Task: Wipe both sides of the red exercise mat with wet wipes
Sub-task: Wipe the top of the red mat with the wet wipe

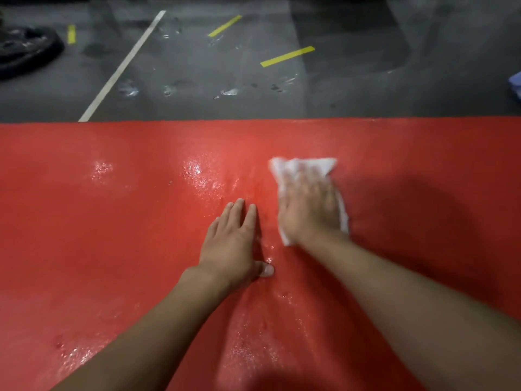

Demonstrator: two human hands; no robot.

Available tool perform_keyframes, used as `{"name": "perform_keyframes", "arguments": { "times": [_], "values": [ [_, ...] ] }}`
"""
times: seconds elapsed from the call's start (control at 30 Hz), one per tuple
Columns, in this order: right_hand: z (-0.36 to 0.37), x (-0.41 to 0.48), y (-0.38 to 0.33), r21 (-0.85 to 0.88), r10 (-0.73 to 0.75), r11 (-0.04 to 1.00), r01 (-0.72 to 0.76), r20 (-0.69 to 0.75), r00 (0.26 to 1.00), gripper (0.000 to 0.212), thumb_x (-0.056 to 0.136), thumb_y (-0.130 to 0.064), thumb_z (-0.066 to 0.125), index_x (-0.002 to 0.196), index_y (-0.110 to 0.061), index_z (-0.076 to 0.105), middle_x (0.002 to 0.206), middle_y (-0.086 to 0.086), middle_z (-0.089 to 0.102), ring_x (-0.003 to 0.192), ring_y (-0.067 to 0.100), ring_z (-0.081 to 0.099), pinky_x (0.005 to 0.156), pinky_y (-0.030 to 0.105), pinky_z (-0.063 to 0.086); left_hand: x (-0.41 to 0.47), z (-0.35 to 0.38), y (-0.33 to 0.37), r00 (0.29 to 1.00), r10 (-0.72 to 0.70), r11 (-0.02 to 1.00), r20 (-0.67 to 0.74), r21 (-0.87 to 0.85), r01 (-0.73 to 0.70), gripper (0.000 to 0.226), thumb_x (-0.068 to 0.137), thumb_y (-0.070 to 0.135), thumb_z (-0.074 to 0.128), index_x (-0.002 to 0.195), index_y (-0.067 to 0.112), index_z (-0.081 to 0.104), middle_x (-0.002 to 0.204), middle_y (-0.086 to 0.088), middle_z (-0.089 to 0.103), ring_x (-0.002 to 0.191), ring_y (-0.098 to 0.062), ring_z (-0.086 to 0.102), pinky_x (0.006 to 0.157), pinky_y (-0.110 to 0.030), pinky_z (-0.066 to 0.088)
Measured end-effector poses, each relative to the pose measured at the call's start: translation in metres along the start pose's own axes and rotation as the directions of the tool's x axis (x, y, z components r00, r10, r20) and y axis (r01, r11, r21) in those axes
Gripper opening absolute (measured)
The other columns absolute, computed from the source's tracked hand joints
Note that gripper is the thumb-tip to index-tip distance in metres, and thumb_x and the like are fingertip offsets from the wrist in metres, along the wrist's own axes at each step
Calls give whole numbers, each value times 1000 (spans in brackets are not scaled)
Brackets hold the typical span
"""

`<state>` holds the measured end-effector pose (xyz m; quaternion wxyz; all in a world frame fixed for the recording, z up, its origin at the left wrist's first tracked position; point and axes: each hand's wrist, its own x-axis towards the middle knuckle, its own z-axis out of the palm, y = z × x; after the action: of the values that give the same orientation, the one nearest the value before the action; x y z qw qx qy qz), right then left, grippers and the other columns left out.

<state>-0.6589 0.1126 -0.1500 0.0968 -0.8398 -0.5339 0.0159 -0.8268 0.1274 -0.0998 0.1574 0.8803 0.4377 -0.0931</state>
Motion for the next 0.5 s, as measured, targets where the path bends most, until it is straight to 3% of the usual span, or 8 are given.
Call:
{"name": "perform_keyframes", "arguments": {
  "times": [0.1,0.13,0.23,0.27,0.33,0.4,0.43,0.5],
  "values": [
    [-12,-17,13,0,-338,940,340,107,935,58,100,-45,13,153,-32,31,163,2,24,151,21,18,121,43,13,-14,-1,5,997,-6,999,-82,49,10,110,70,69,69,153,24,12,154,-4,12,141,-26,15,109,-40,25],
    [-15,-7,26,-25,-313,948,317,103,944,57,100,-43,15,153,-31,31,163,2,23,151,20,18,121,42,13,-20,0,2,998,11,999,-68,38,-8,108,72,71,66,153,24,12,156,-4,11,142,-26,13,111,-41,25],
    [-12,-9,25,-41,76,996,-73,79,994,55,102,-41,22,156,-30,24,165,2,16,152,20,10,123,44,5,-37,3,-9,988,76,997,135,22,-79,121,73,71,67,156,23,-7,162,-5,-21,149,-22,-15,122,-42,6],
    [-8,-19,10,-24,84,996,-83,57,995,55,102,-42,21,156,-30,24,165,3,17,152,22,10,123,45,5,-40,2,-10,982,73,997,174,21,-78,125,72,70,68,155,24,-12,160,-4,-28,148,-21,-22,123,-41,0],
    [-7,-47,-12,7,-155,988,155,36,987,54,101,-42,21,153,-29,32,162,5,26,151,24,18,122,47,12,-43,1,-7,984,56,998,169,12,-59,126,72,67,70,155,24,-15,159,-3,-29,147,-19,-24,122,-39,-3],
    [-15,-50,6,-6,-360,932,362,93,928,53,101,-42,22,151,-29,38,160,5,32,149,22,24,121,44,17,-49,4,-5,995,30,999,91,23,-32,121,72,68,69,156,25,-8,162,-3,-18,150,-21,-14,121,-40,6],
    [-18,-41,18,-20,-332,942,334,83,940,52,102,-41,24,151,-30,36,161,4,30,150,20,22,121,42,16,-54,6,-5,999,20,999,36,41,-21,117,73,70,66,156,26,-3,162,-3,-8,149,-23,-5,119,-40,13],
    [-18,-37,28,-48,-51,997,53,54,997,53,102,-40,27,154,-29,30,163,3,24,151,20,16,121,41,9,-62,10,-3,1000,8,998,-16,69,-7,110,75,73,61,156,25,3,160,-4,3,146,-27,6,114,-42,20]
  ]
}}
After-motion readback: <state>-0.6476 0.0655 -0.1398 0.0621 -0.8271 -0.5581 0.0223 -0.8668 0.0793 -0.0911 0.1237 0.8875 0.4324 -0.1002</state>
